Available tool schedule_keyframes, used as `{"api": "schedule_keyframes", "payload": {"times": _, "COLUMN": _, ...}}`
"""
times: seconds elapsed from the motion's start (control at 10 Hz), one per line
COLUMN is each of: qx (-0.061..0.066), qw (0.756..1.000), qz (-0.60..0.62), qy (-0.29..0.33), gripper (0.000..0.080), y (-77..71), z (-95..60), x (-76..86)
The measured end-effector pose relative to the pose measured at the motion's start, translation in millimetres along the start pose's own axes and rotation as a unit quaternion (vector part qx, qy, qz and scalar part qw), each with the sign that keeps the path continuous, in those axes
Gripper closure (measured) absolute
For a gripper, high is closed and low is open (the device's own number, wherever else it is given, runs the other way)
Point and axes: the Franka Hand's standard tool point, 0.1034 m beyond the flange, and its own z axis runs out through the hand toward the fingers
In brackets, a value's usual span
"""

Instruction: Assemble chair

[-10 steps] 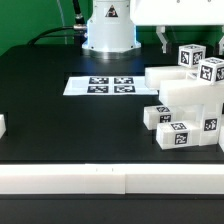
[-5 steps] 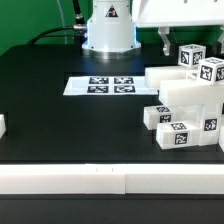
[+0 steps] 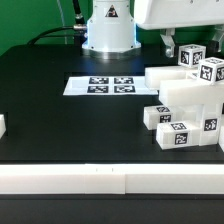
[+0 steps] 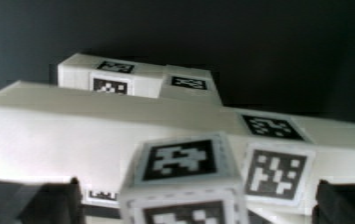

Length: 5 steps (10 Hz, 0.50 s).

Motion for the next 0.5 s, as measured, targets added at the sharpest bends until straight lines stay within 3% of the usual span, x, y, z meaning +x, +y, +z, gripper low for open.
{"api": "schedule_keyframes", "payload": {"times": 0.1, "qx": 0.0, "qw": 1.0, "qz": 0.008, "qy": 0.0, "gripper": 0.0173, "y": -0.4, "z": 0.0, "x": 0.1}}
{"api": "schedule_keyframes", "payload": {"times": 0.2, "qx": 0.0, "qw": 1.0, "qz": 0.008, "qy": 0.0, "gripper": 0.036, "y": -0.2, "z": 0.0, "x": 0.0}}
{"api": "schedule_keyframes", "payload": {"times": 0.3, "qx": 0.0, "qw": 1.0, "qz": 0.008, "qy": 0.0, "gripper": 0.036, "y": -0.1, "z": 0.1, "x": 0.0}}
{"api": "schedule_keyframes", "payload": {"times": 0.4, "qx": 0.0, "qw": 1.0, "qz": 0.008, "qy": 0.0, "gripper": 0.0518, "y": -0.1, "z": 0.0, "x": 0.0}}
{"api": "schedule_keyframes", "payload": {"times": 0.5, "qx": 0.0, "qw": 1.0, "qz": 0.008, "qy": 0.0, "gripper": 0.0514, "y": -0.1, "z": 0.0, "x": 0.0}}
